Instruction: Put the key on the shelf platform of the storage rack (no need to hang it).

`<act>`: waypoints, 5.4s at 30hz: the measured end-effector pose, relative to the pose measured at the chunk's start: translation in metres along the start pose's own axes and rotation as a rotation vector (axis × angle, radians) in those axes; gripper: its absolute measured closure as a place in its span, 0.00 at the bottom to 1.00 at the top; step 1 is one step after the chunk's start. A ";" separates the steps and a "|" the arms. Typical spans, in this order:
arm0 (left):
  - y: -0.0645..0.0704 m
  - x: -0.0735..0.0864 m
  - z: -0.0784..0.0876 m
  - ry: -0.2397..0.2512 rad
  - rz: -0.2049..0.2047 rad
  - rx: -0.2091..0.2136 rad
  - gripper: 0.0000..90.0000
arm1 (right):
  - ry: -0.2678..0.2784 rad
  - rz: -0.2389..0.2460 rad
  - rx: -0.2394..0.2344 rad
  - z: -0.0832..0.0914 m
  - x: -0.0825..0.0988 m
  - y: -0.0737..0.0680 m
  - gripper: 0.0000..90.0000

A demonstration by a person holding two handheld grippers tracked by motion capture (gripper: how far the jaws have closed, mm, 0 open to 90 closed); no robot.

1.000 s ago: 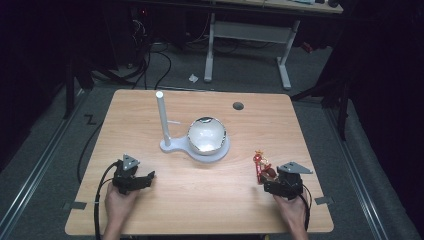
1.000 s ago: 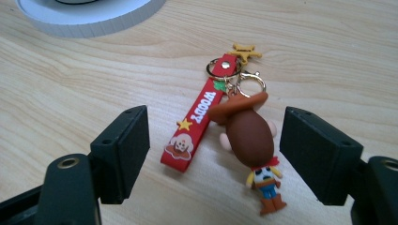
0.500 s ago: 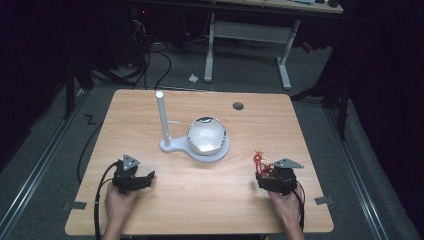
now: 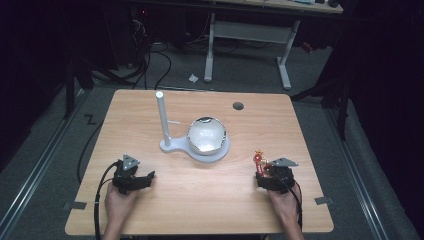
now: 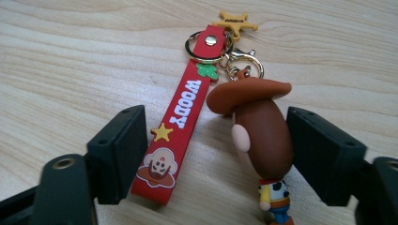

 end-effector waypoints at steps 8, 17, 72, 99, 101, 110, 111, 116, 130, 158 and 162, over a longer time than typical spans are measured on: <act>0.000 0.000 0.000 0.000 0.000 0.000 0.25 | 0.015 -0.006 -0.039 0.002 0.001 0.004 0.55; 0.000 0.000 0.000 0.000 0.001 0.001 0.25 | 0.045 -0.014 -0.090 0.006 0.000 0.006 0.72; 0.000 0.000 0.000 0.001 0.001 0.001 0.25 | 0.287 0.036 -0.176 0.097 -0.050 0.017 0.74; 0.000 0.000 0.000 0.001 0.001 0.002 0.25 | 0.341 0.092 -0.277 0.115 -0.091 0.003 0.74; 0.000 0.000 0.000 0.001 0.001 0.001 0.25 | 0.340 0.096 -0.287 0.115 -0.095 0.001 0.74; 0.000 0.000 0.000 0.001 0.001 0.001 0.25 | 0.344 0.138 -0.321 0.115 -0.113 -0.012 0.74; 0.000 0.000 0.000 0.001 0.001 0.001 0.25 | 0.345 0.143 -0.325 0.114 -0.116 -0.014 0.74; 0.000 0.000 0.000 0.001 0.001 0.002 0.25 | 0.351 0.160 -0.339 0.114 -0.127 -0.021 0.74; 0.000 0.000 0.000 0.000 0.001 0.002 0.25 | 0.359 0.202 -0.375 0.109 -0.157 -0.039 0.74; -0.001 0.000 0.000 -0.004 0.001 0.003 0.25 | 0.315 0.211 -0.404 0.069 -0.183 -0.071 0.74; 0.000 0.000 0.000 -0.004 -0.001 0.003 0.25 | 0.303 0.212 -0.410 0.063 -0.184 -0.074 0.74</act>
Point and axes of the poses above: each handheld gripper's, and its own axes: z roughly backward along the jaws, x roughly out of its underside, y roughly to its right, the point moved 1 cm from there along -z, roughly forward along the jaws, and after that the axes turned 2 degrees about -x, right-handed, at the moved point
